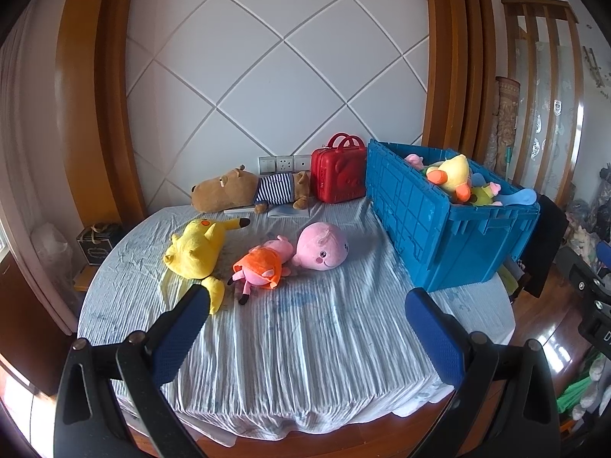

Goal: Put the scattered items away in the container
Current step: 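Move both tools toward the yellow Pikachu plush on the sheet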

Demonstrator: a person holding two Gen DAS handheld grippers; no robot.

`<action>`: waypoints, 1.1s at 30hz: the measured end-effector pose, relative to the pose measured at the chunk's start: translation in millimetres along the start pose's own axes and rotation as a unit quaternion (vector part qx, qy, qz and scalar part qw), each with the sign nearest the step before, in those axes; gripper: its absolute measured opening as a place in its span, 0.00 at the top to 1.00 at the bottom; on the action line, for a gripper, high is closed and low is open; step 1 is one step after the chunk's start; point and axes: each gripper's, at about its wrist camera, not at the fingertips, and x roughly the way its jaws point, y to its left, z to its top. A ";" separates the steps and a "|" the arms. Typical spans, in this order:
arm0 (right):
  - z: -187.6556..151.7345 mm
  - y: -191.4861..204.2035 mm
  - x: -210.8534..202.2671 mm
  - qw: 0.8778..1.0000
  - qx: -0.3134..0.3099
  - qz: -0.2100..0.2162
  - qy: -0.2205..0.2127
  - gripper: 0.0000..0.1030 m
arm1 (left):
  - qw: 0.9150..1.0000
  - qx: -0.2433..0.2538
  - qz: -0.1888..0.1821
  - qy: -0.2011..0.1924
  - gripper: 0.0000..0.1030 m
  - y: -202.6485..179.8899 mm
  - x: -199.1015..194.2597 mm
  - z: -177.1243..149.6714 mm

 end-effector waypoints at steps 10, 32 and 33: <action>1.6 3.2 5.9 1.000 0.000 -0.002 0.003 0.00 | 1.000 -0.004 -0.007 0.004 0.00 5.3 9.0 -1.0; -3.8 66.6 26.2 0.999 -0.008 0.015 0.027 0.00 | 1.000 -0.009 -0.001 0.017 0.00 64.3 25.3 -8.0; -4.4 72.0 28.3 0.999 -0.008 0.017 0.028 0.00 | 1.000 -0.010 0.000 0.018 0.00 69.6 26.9 -8.6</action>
